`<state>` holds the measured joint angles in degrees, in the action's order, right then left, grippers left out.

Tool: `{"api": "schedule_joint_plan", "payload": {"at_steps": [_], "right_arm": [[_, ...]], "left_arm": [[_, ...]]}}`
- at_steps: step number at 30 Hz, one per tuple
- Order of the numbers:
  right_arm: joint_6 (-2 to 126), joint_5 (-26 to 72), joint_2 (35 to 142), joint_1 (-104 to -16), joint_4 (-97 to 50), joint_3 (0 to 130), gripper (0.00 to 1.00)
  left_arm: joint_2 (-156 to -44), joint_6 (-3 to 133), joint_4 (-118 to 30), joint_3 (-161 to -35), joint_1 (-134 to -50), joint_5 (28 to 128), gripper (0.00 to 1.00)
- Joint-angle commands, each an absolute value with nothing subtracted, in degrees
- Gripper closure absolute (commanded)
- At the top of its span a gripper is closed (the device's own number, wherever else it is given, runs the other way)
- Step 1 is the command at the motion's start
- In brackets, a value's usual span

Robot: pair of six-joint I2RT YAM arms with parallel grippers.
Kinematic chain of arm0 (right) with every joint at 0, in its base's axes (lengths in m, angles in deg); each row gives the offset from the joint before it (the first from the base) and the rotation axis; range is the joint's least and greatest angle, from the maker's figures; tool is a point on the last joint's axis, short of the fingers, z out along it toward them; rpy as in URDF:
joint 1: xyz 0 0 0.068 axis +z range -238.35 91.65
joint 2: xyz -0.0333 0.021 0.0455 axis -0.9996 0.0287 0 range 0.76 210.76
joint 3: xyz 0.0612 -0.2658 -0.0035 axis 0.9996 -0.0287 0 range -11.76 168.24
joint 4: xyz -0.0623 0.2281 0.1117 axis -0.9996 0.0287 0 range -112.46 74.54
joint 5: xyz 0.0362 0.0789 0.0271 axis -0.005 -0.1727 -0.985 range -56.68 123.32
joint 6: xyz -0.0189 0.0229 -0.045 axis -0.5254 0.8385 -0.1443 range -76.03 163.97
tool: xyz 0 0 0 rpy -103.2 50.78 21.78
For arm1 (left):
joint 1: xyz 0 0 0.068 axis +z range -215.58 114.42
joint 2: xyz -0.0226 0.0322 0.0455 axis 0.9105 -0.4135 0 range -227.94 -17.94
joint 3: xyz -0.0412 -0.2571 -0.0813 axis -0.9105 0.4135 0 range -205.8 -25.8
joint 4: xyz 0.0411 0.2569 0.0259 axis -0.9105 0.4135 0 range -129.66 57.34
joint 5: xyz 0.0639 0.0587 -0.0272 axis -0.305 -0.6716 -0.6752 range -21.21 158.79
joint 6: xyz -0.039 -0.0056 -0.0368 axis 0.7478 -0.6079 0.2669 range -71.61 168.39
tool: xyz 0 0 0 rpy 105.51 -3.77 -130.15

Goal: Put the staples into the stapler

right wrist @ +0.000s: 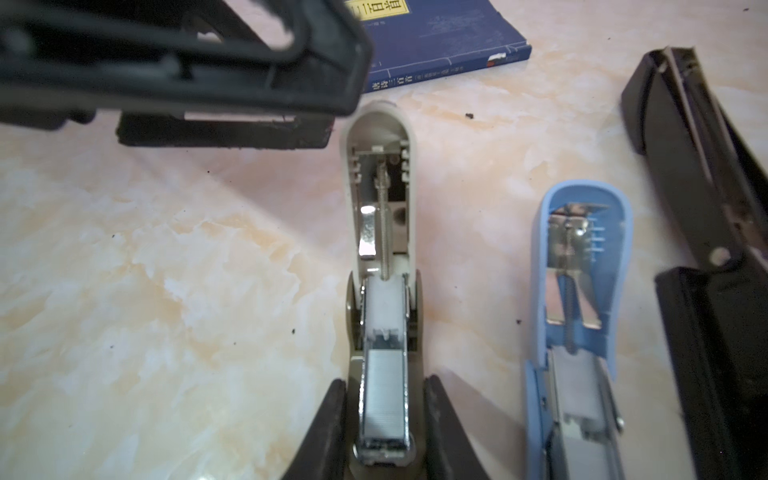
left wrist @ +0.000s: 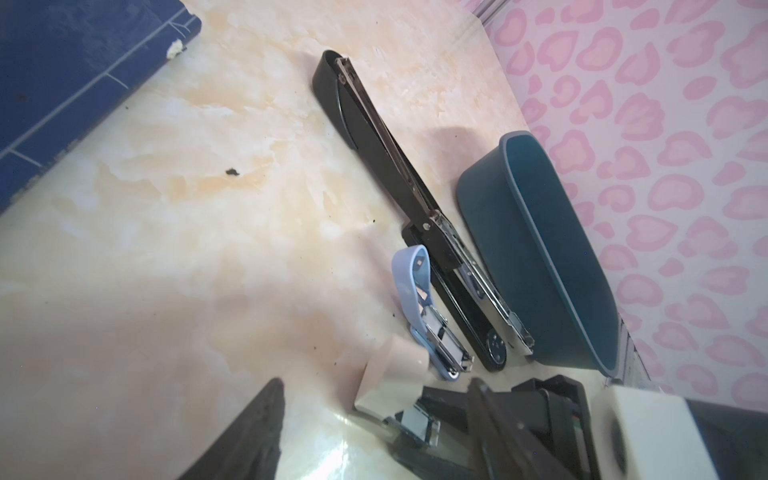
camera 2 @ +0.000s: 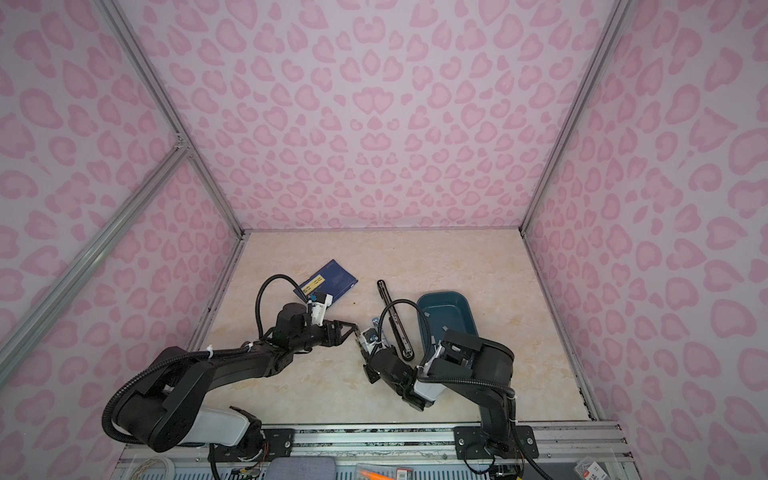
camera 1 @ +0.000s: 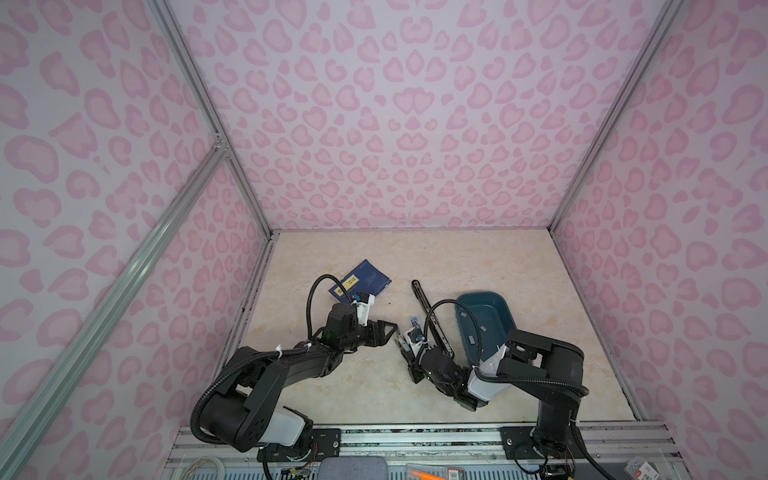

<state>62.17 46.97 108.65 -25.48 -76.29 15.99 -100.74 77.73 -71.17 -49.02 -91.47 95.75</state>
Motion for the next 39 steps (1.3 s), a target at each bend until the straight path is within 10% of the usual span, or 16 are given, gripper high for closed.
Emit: {"api": "schedule_joint_plan", "payload": {"at_steps": [1,39], "right_arm": [[62.14,43.02,109.63,-25.29,-75.69,14.60,0.82],[62.53,40.14,113.55,-27.01,-90.49,10.35,0.84]], "left_arm": [[-102.25,77.95,-76.77,-48.03,-91.44,98.20,0.34],[-106.33,75.03,-86.51,-42.89,-99.41,96.96,0.55]]}}
